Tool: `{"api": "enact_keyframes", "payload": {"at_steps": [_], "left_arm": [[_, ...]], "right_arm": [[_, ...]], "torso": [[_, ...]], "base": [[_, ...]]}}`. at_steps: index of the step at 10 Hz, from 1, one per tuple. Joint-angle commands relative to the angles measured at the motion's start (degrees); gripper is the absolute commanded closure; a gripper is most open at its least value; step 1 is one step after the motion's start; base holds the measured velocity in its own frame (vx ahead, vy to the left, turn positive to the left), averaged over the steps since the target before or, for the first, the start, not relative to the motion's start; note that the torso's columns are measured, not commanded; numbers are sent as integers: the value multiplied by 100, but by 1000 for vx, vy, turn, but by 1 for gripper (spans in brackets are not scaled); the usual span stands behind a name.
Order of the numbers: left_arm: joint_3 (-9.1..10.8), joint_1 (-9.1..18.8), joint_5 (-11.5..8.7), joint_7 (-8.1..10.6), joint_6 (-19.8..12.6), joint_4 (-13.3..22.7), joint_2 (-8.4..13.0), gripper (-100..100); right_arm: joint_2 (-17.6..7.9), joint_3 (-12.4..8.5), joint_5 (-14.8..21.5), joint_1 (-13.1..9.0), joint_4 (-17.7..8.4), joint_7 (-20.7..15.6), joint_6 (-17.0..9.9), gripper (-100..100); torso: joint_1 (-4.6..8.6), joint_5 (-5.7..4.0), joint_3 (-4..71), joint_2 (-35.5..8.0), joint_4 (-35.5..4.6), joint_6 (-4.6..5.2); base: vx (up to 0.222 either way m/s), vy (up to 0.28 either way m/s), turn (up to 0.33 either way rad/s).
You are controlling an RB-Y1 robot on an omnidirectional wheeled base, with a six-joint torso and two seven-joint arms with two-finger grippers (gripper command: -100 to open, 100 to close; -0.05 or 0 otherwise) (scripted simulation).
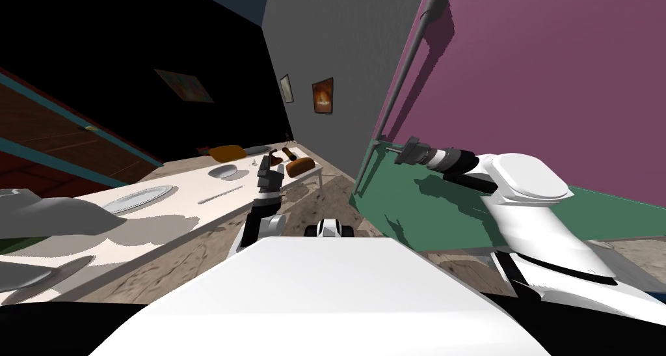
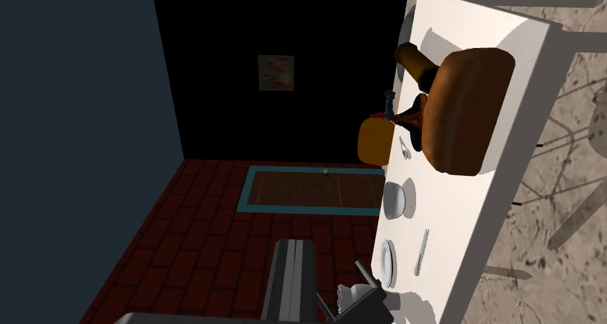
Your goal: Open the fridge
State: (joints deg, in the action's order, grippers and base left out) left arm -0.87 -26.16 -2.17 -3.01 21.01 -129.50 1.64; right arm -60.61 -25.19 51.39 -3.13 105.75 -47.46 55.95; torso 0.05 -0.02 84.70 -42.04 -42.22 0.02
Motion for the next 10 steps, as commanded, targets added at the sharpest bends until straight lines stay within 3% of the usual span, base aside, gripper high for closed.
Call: {"api": "enact_keyframes", "payload": {"at_steps": [1,2,3,10], "left_arm": [[0,-1,0,0,0,0,0,0],[0,-2,0,0,0,-1,0,0],[0,-3,0,0,1,-1,0,0],[1,-5,0,0,1,-1,0,0]], "right_arm": [[91,38,-174,-15,312,13,202,100],[76,-4,-141,24,255,2,169,100],[-10,-56,-51,43,112,35,58,-100],[-310,-233,264,96,-406,122,-324,-100]], "torso": [[-2,1,18,25,9,-3],[-5,2,12,14,7,-4],[-6,3,13,20,6,-2],[-7,4,-36,-58,-18,1]], "base": [[-188,-13,55],[-89,-6,9],[102,9,-78],[208,18,-53]]}}
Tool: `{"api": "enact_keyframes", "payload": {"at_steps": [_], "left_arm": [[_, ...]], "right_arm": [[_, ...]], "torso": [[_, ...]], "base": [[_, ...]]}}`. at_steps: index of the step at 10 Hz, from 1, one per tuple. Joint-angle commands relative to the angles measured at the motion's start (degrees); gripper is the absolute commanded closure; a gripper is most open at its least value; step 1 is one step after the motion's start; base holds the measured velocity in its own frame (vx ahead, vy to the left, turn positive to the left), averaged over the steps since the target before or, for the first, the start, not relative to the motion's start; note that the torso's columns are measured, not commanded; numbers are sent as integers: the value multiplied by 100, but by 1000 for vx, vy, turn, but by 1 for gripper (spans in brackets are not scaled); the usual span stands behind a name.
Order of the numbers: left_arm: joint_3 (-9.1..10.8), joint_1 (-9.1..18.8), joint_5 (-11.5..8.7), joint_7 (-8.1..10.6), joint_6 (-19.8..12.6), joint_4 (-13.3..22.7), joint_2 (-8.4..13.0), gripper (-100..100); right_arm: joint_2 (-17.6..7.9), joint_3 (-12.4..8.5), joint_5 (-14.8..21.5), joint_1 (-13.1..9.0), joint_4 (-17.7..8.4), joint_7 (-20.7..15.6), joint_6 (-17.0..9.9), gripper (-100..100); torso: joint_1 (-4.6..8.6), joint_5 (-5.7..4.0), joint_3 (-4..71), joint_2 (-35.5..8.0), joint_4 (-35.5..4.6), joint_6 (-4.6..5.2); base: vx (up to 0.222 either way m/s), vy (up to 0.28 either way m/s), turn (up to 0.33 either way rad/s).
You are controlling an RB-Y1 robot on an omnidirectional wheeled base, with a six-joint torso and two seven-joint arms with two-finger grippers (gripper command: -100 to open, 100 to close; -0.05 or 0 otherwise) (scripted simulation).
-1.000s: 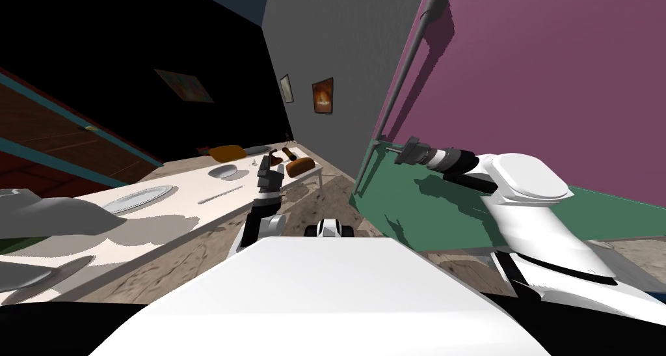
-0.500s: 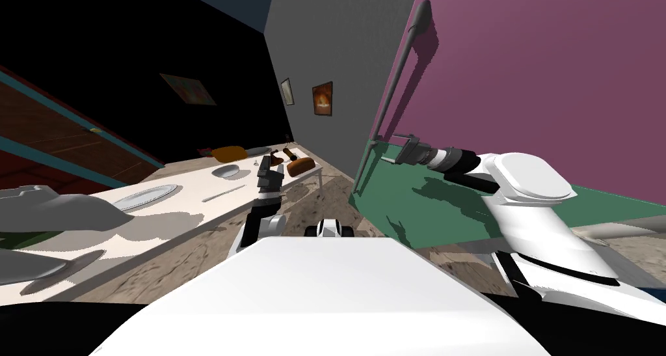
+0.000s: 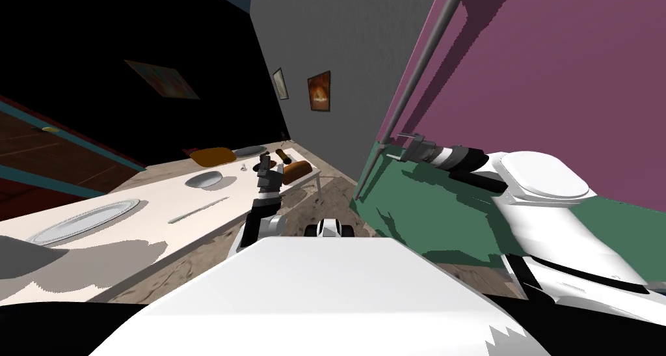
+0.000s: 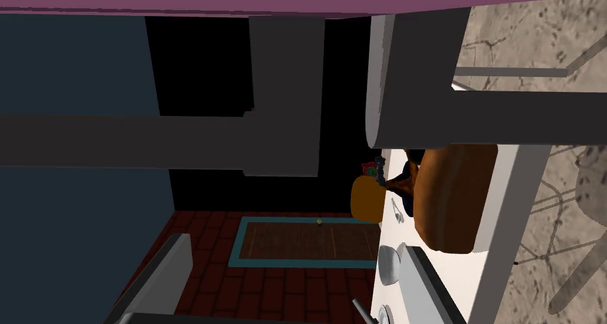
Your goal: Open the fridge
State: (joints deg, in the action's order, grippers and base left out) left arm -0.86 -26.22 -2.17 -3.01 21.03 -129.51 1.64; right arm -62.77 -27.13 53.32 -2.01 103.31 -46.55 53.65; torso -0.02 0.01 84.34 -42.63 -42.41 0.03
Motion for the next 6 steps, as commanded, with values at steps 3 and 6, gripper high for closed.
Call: {"api": "enact_keyframes", "payload": {"at_steps": [3,6], "left_arm": [[0,-1,0,0,0,0,0,0],[0,2,0,0,0,0,0,0]], "right_arm": [[-135,-108,158,62,-216,50,-195,-100],[-119,-72,15,64,3,60,-119,100]], "torso": [[1,-2,34,53,18,-2],[4,-1,22,31,12,-11]], "base": [[176,24,-52],[-45,-12,18]]}}
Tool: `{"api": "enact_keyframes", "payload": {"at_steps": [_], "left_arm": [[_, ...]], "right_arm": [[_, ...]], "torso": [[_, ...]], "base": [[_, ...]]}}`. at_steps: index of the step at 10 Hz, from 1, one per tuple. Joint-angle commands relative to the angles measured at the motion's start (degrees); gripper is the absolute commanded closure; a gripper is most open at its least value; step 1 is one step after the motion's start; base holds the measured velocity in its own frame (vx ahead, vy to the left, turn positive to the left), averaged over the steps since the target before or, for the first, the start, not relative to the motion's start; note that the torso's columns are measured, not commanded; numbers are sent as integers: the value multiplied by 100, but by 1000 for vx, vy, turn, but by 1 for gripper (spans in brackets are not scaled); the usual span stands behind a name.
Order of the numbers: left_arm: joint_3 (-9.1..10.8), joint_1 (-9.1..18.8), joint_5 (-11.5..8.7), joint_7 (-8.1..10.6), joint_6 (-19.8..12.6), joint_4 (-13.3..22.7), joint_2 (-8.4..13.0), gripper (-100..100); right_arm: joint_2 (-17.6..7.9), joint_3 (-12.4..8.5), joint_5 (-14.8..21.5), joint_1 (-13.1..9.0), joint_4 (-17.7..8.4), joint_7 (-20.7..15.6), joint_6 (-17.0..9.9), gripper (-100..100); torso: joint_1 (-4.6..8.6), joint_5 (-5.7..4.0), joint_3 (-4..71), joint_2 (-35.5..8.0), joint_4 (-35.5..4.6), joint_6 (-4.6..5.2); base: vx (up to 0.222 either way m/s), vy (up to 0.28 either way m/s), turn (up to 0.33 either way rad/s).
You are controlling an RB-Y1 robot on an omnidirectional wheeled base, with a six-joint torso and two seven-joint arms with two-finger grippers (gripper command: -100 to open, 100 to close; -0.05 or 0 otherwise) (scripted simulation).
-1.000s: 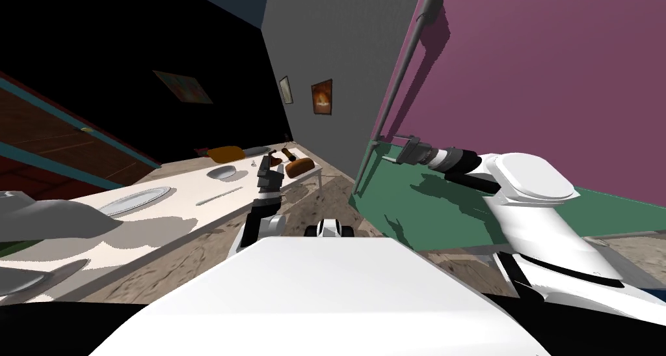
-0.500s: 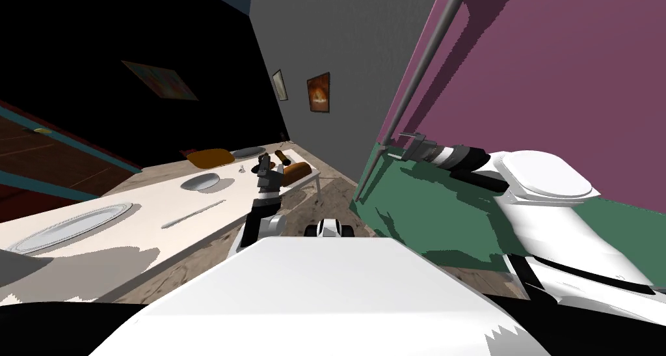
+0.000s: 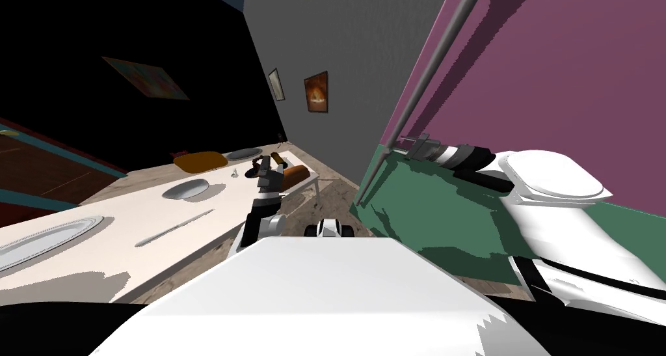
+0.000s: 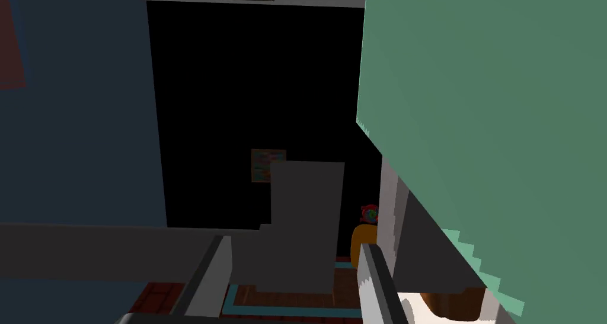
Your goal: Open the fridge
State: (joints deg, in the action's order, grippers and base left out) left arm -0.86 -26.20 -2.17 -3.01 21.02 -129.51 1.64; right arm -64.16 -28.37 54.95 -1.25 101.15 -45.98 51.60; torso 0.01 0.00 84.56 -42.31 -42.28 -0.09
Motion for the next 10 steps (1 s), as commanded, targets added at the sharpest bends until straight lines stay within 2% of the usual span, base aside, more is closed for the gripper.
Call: {"api": "enact_keyframes", "payload": {"at_steps": [1,3,4,5,7,8,9,10], "left_arm": [[0,2,0,0,0,0,0,0],[0,4,0,0,-1,1,0,0],[0,4,0,0,-1,1,0,0],[0,4,0,0,-1,1,0,0],[0,2,0,0,0,0,0,0],[0,2,0,0,0,0,0,0],[0,0,0,0,0,0,0,0],[0,-3,0,0,0,0,0,0]], "right_arm": [[30,78,-223,-18,329,4,129,100],[50,130,-371,-29,549,6,216,100],[70,182,-520,-41,768,8,302,100],[70,182,-520,-41,768,8,302,100],[89,235,-668,-53,988,11,388,100],[91,197,-624,-22,941,6,362,100],[31,158,-524,10,787,10,241,-100],[16,149,-495,19,739,10,207,-100]], "torso": [[-10,7,-15,-28,-6,-13],[-10,3,-30,-43,-16,11],[-3,1,-11,-14,-7,11],[1,-1,0,2,0,7],[-11,2,27,44,13,6],[-4,2,18,27,8,6],[1,-1,20,36,9,10],[-5,0,43,74,20,10]], "base": [[-278,-61,170],[-297,-42,90],[-308,-46,155],[-224,-23,63],[-174,-2,67],[-83,-10,20],[123,24,-97],[227,22,-77]]}}
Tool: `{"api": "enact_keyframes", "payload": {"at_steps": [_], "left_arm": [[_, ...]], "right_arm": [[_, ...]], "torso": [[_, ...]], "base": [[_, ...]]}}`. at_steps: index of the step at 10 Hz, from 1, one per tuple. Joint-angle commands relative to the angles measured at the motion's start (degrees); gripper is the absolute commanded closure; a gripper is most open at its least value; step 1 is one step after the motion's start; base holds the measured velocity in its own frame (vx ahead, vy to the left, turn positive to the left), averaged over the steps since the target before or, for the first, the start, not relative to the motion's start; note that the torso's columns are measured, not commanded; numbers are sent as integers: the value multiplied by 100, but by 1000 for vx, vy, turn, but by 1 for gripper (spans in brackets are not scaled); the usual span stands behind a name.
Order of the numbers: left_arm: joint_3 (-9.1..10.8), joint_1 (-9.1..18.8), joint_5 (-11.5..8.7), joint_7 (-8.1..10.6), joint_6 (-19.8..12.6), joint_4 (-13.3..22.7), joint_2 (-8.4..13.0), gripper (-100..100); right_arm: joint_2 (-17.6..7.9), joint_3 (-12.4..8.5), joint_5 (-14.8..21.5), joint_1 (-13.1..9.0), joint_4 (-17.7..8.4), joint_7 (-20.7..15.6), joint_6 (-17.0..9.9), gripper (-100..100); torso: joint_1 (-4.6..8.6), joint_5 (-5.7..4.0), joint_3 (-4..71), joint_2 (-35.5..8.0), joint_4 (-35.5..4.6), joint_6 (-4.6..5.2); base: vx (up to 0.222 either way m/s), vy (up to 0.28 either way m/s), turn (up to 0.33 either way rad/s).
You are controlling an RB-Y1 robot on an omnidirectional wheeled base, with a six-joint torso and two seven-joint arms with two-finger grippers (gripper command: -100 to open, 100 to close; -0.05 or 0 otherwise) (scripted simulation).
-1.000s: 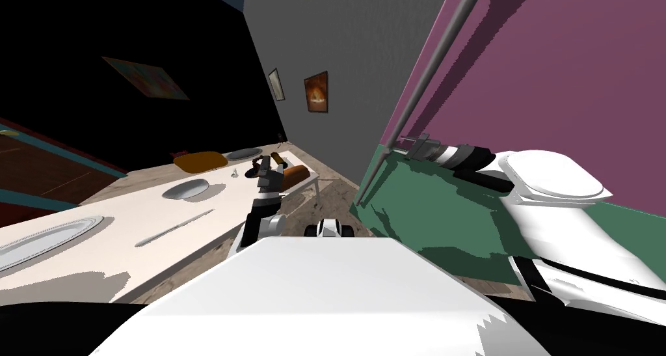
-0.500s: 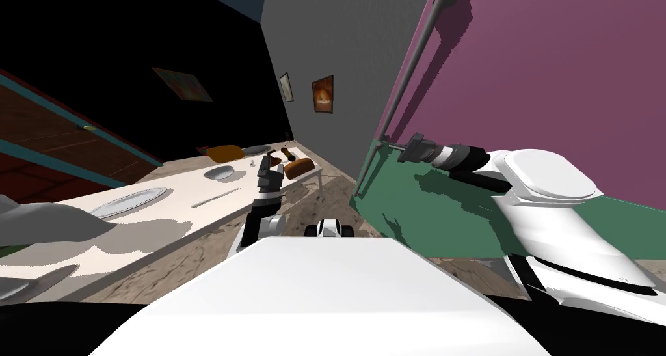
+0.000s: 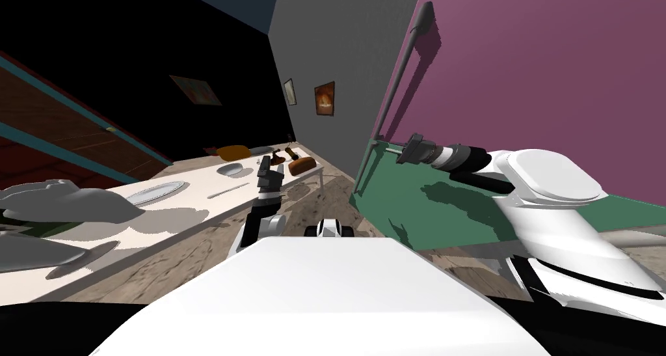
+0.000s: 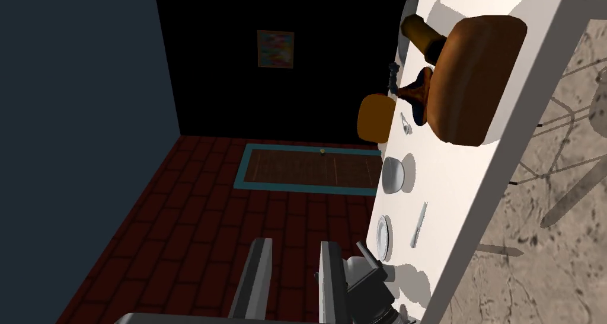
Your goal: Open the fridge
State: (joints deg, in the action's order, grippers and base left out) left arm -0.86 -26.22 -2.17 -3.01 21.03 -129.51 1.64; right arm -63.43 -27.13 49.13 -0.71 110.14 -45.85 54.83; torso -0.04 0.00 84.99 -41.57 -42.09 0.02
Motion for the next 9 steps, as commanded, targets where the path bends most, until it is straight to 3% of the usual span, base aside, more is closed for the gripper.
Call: {"api": "enact_keyframes", "payload": {"at_steps": [1,8,9], "left_arm": [[0,-1,0,0,0,-1,0,0],[0,0,0,0,0,0,0,0],[0,0,0,0,0,0,0,0]], "right_arm": [[-71,15,113,-27,-205,-4,-147,-100],[-274,-120,499,88,-867,-12,-617,-100],[-223,-110,471,106,-777,-32,-570,-100]], "torso": [[1,1,8,7,5,-7],[0,1,-48,-82,-23,-2],[3,0,-46,-77,-22,0]], "base": [[182,11,-9],[186,6,-57],[86,6,-29]]}}
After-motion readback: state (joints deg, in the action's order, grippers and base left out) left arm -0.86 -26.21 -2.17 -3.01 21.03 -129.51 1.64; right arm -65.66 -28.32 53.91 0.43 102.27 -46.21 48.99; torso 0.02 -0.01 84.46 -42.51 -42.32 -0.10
